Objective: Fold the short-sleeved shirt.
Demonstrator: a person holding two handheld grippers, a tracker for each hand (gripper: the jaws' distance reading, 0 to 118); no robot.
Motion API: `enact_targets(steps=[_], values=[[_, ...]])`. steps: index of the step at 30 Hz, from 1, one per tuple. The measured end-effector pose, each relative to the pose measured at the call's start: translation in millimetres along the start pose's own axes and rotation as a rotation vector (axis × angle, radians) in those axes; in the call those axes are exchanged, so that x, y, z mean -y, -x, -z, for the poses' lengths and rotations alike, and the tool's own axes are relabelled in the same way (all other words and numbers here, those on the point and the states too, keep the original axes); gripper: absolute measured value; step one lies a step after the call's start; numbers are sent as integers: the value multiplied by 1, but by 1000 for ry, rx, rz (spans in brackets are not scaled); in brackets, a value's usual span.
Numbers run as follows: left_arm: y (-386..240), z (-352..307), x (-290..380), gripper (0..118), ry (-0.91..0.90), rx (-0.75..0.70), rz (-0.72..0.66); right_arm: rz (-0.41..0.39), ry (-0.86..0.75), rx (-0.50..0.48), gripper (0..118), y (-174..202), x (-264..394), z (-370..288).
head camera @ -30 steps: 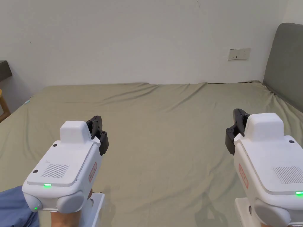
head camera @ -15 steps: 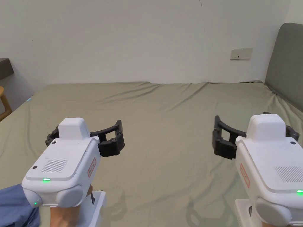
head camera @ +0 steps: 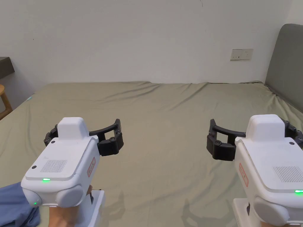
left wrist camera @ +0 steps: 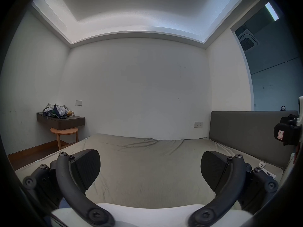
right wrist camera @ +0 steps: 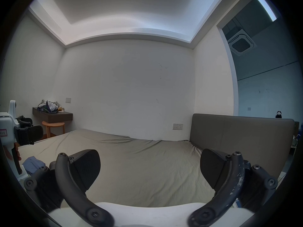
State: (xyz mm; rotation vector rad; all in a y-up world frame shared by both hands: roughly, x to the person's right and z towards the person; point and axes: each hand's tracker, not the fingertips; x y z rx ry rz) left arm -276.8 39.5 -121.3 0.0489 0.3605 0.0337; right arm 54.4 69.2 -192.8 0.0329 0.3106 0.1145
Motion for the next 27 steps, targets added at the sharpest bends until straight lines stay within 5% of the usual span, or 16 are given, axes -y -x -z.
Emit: enact_targets(steps=[27], values=[[-6,-6,-1,118,-5,3,28,-2,2,1,118,0,-1,0]])
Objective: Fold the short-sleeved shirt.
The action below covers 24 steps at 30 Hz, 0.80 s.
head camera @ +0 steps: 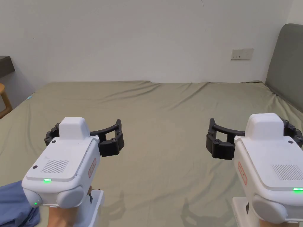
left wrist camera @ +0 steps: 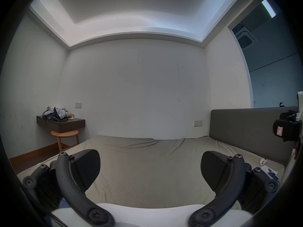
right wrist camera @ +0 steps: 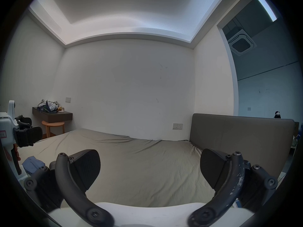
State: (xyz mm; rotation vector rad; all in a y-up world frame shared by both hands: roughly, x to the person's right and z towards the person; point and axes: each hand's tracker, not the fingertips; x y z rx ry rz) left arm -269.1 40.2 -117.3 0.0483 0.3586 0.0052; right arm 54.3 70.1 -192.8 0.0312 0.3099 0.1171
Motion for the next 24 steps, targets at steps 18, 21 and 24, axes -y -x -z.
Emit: enact_targets(steps=[18,21,24], values=[[0,-1,0,118,3,-1,0,-2,-4,0,118,0,-1,0],[1,-2,-1,118,4,1,1,-3,-3,-1,118,1,-1,0],[2,-2,-1,118,6,0,2,-2,-3,-1,118,1,-1,0]])
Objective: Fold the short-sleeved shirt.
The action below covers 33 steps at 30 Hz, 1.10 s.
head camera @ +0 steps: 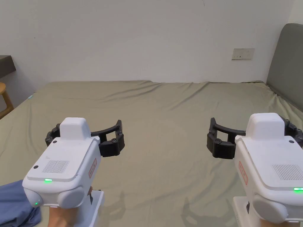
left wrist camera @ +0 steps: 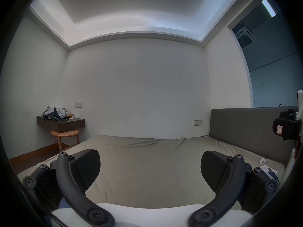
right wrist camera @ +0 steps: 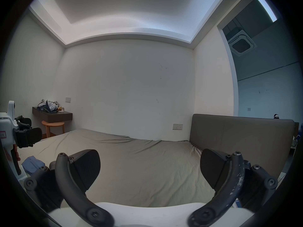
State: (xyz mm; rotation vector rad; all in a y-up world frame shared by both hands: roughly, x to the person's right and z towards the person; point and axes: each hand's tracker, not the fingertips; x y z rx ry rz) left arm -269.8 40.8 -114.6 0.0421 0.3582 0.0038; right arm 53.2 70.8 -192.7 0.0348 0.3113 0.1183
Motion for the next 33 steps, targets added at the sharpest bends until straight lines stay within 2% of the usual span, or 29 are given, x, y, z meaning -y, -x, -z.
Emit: enact_targets(steps=[22,25,29,33], values=[[2,-3,-1,118,2,2,3,0,15,-14,118,1,-4,2],[2,-4,-3,118,2,9,-1,52,70,-26,118,0,-7,3],[2,-4,-5,118,-5,15,-2,220,154,-88,118,-8,-9,7],[2,-5,-8,118,-9,22,-4,322,387,129,118,-8,-21,16]])
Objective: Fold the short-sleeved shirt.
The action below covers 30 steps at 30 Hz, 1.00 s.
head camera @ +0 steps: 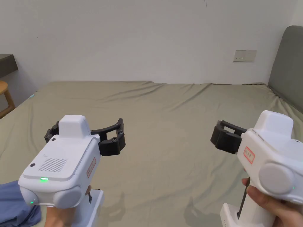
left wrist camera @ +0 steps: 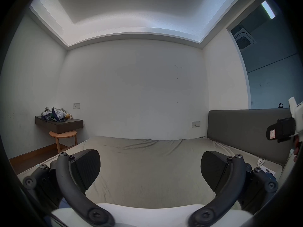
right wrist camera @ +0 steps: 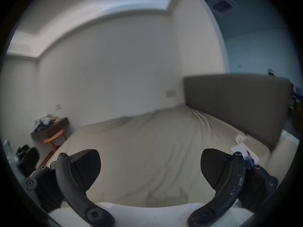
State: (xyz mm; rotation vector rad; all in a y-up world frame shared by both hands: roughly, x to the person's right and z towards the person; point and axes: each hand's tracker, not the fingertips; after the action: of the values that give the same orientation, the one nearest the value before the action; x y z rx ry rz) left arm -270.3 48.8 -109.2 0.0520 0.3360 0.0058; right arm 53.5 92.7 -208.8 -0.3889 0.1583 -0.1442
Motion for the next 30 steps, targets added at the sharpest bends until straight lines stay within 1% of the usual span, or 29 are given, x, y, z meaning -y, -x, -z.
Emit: enact_targets(steps=[1,2,4,6,11,14,17,20,22,24,25,28,30], values=[[0,0,-1,118,-1,1,-3,14,50,34,118,-1,-4,1],[0,0,-1,118,-2,1,-6,15,93,43,118,-2,-8,3],[1,0,-2,118,-4,2,-7,5,155,21,118,-4,-11,6],[0,-1,-2,118,-5,1,-1,1,161,3,118,-6,-12,7],[1,0,-2,118,-5,-4,6,-3,109,1,118,-3,-6,5],[1,0,-2,118,-6,-7,5,-25,101,6,118,-1,-5,7],[1,1,0,118,-6,-9,6,-59,76,-31,118,-1,-2,8],[8,4,3,118,-4,-10,10,-86,73,-14,118,2,0,11],[9,5,5,118,-4,-10,13,-83,74,-12,118,2,0,11],[14,7,6,118,-6,-11,15,-71,28,20,118,5,3,9],[10,4,3,118,-7,-11,15,-88,12,25,118,6,3,9],[11,5,0,118,-7,-11,14,-149,-23,-9,118,7,3,9],[9,2,-1,118,-9,-10,15,-147,-79,-33,118,6,5,7]])
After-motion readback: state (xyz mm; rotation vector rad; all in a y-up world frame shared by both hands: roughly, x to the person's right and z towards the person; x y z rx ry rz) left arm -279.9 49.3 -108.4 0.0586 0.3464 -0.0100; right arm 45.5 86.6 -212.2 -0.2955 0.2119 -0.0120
